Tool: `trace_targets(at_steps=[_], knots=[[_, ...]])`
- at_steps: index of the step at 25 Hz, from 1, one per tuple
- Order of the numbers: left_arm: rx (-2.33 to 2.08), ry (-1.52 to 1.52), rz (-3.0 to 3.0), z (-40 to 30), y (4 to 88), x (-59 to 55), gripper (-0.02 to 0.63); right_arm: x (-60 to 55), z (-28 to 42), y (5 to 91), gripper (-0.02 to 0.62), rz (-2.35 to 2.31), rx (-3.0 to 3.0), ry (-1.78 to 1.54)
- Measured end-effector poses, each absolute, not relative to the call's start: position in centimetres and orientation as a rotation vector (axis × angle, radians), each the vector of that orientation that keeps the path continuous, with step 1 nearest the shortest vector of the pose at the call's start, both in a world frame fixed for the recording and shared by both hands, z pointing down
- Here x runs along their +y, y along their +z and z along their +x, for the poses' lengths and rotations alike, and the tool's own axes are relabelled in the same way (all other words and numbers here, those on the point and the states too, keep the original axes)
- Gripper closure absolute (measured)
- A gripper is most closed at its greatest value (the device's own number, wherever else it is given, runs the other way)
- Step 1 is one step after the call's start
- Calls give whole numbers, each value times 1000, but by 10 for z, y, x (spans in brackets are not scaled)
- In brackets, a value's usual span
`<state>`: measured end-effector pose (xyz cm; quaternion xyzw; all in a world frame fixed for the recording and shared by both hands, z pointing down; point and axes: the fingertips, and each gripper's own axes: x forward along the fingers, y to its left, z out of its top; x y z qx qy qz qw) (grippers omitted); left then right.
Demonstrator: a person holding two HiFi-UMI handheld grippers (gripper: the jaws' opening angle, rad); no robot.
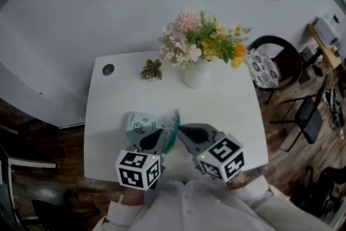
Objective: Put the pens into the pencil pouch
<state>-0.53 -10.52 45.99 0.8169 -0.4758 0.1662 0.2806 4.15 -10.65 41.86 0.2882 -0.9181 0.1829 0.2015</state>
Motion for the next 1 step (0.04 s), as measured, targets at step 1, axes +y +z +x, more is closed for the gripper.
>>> trace_targets(at_steps=[1], knots=[[-1275, 443, 2178, -6, 462, -103, 597, -107, 41, 419, 589, 820, -2569, 517]])
